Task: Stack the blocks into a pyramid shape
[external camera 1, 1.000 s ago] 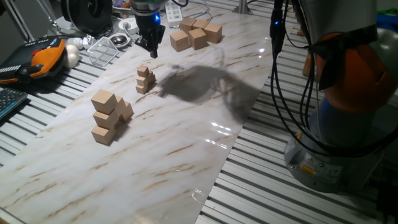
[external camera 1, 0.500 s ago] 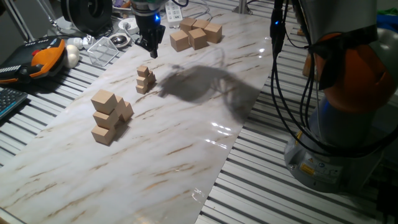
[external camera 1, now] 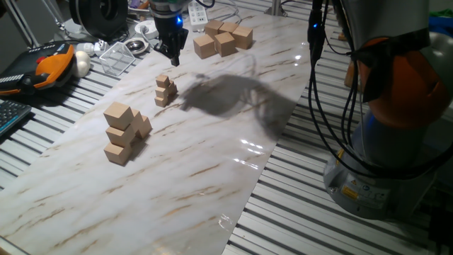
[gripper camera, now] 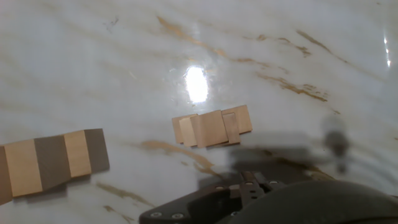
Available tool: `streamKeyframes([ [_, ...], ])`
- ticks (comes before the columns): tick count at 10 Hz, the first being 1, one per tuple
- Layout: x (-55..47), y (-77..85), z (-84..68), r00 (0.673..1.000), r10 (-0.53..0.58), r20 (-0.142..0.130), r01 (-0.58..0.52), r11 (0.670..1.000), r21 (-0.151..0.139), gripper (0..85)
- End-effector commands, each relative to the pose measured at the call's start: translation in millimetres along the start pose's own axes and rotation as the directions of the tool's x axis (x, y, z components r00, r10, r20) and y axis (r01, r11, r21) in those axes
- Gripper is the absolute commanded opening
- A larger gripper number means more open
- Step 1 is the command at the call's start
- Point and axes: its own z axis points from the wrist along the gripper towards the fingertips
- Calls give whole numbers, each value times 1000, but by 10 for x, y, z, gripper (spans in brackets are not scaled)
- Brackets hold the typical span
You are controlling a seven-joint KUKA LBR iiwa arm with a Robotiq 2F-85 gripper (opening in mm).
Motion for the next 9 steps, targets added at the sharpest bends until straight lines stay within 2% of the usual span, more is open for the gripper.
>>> streamKeyframes([
  [1, -1, 0, 0, 1000, 0, 0, 0, 1000, 0, 0],
  [9, -23, -14, 11, 1000, -9, 1, 9, 1000, 5, 0],
])
